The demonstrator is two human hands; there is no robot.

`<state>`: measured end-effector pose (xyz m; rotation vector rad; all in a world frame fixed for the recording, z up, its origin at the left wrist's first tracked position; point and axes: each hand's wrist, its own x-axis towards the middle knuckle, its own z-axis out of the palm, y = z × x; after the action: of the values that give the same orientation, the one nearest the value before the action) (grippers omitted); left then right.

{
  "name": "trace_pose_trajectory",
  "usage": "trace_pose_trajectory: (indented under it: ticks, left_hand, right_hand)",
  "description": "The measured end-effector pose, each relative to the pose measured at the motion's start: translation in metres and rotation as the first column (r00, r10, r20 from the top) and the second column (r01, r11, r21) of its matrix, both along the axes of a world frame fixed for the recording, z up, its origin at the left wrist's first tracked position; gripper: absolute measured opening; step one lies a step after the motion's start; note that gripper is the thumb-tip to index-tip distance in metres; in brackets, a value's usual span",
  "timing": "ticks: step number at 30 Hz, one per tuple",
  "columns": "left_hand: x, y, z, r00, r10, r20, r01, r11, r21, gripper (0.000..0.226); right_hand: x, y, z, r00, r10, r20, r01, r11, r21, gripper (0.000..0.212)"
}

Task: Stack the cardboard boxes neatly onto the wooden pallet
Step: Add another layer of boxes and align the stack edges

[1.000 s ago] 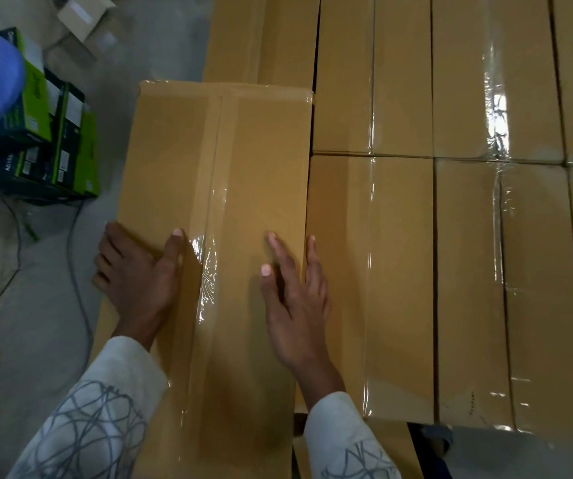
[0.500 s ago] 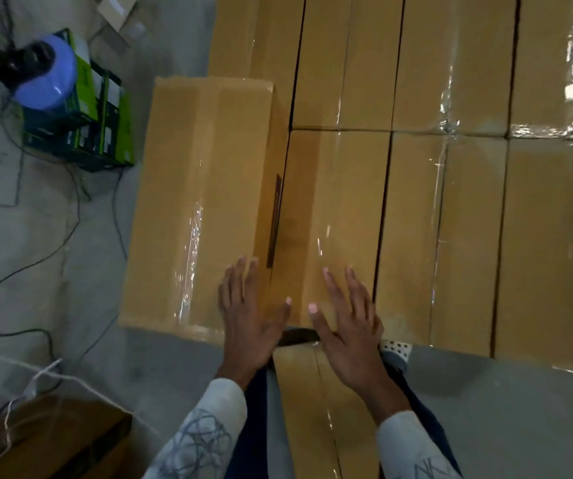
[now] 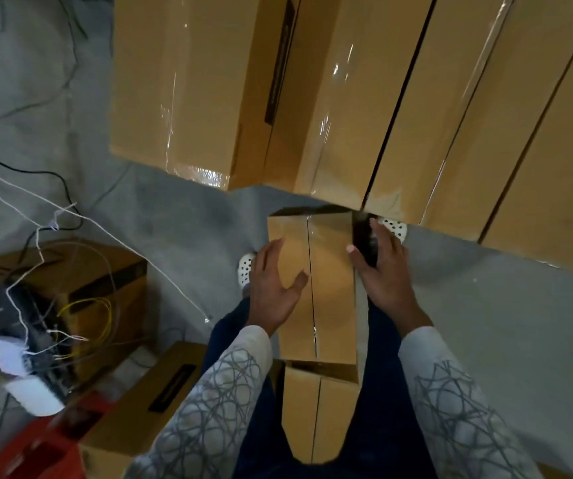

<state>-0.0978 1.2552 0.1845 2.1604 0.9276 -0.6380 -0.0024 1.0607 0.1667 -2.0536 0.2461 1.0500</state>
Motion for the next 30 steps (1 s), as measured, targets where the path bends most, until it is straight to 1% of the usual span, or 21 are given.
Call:
trace_pose_trajectory:
  ticks: [3, 6, 8, 10, 13, 15, 17, 19, 21, 24, 25, 26, 27, 28, 29, 30]
  left_hand:
    - [-0.030, 0.021, -0.020, 0.997, 0.079, -0.020, -0.080, 0.995, -0.051, 0.080]
    - [-0.062, 0.044, -0.048, 0.996, 0.082, -0.046, -0.086, 0.991, -0.104, 0.082]
    - [-0.085, 0.057, -0.070, 0.996, 0.042, -0.076, -0.054, 0.986, -0.159, 0.083]
    - [-0.108, 0.068, -0.095, 0.994, -0.030, -0.109, 0.005, 0.974, -0.225, 0.086]
    - [-0.142, 0.078, -0.130, 0.984, -0.109, -0.142, 0.065, 0.957, -0.284, 0.090]
    - [-0.166, 0.084, -0.155, 0.978, -0.063, -0.200, -0.001, 0.952, -0.307, 0.092]
    - [-0.191, 0.088, -0.184, 0.961, 0.010, -0.277, -0.101, 0.943, -0.317, 0.096]
    - [-0.212, 0.090, -0.216, 0.943, 0.134, -0.305, -0.229, 0.926, -0.301, 0.102]
    - [-0.221, 0.086, -0.246, 0.916, 0.273, -0.294, -0.361, 0.881, -0.306, 0.101]
    - [-0.226, 0.080, -0.293, 0.867, 0.341, -0.364, -0.452, 0.845, -0.285, 0.107]
    - [-0.226, 0.075, -0.303, 0.846, 0.374, -0.380, -0.491, 0.824, -0.281, 0.111]
    - [-0.223, 0.069, -0.313, 0.821, 0.424, -0.383, -0.544, 0.784, -0.297, 0.111]
    - [-0.220, 0.062, -0.320, 0.795, 0.473, -0.380, -0.590, 0.746, -0.308, 0.106]
    - [-0.221, 0.053, -0.323, 0.767, 0.515, -0.383, -0.632, 0.708, -0.316, 0.093]
    - [-0.223, 0.045, -0.323, 0.751, 0.532, -0.392, -0.653, 0.688, -0.317, 0.077]
    - [-0.226, 0.037, -0.317, 0.738, 0.559, -0.378, -0.671, 0.669, -0.320, 0.062]
  right_hand:
    - [-0.036, 0.010, -0.016, 0.999, -0.014, -0.034, 0.013, 1.000, -0.027, 0.076]
    - [-0.069, 0.026, -0.030, 0.997, -0.075, -0.019, 0.074, 0.996, -0.044, 0.072]
    - [-0.092, 0.037, -0.043, 0.995, -0.100, 0.024, 0.101, 0.992, -0.075, 0.071]
    - [-0.119, 0.043, -0.060, 0.992, -0.120, 0.041, 0.125, 0.984, -0.129, 0.069]
    - [-0.160, 0.046, -0.092, 0.984, -0.175, 0.037, 0.179, 0.961, -0.209, 0.069]
    - [-0.185, 0.043, -0.120, 0.981, -0.192, -0.003, 0.183, 0.942, -0.280, 0.071]
    - [-0.211, 0.035, -0.152, 0.973, -0.211, -0.093, 0.169, 0.926, -0.336, 0.072]
    - [-0.229, 0.030, -0.185, 0.965, -0.212, -0.153, 0.149, 0.927, -0.344, 0.076]
    - [-0.241, 0.022, -0.223, 0.967, -0.199, -0.162, 0.136, 0.933, -0.333, 0.082]
    - [-0.243, 0.019, -0.270, 0.977, -0.160, -0.140, 0.100, 0.927, -0.360, 0.087]
    - [-0.244, 0.019, -0.284, 0.978, -0.158, -0.138, 0.101, 0.930, -0.353, 0.090]
    - [-0.245, 0.017, -0.297, 0.979, -0.157, -0.132, 0.105, 0.935, -0.339, 0.094]
    - [-0.250, 0.013, -0.312, 0.980, -0.159, -0.116, 0.115, 0.940, -0.321, 0.100]
    - [-0.254, 0.010, -0.324, 0.980, -0.176, -0.095, 0.138, 0.939, -0.315, 0.106]
    - [-0.258, 0.006, -0.331, 0.972, -0.214, -0.091, 0.179, 0.938, -0.296, 0.108]
    - [-0.261, 0.005, -0.329, 0.966, -0.241, -0.090, 0.209, 0.939, -0.275, 0.104]
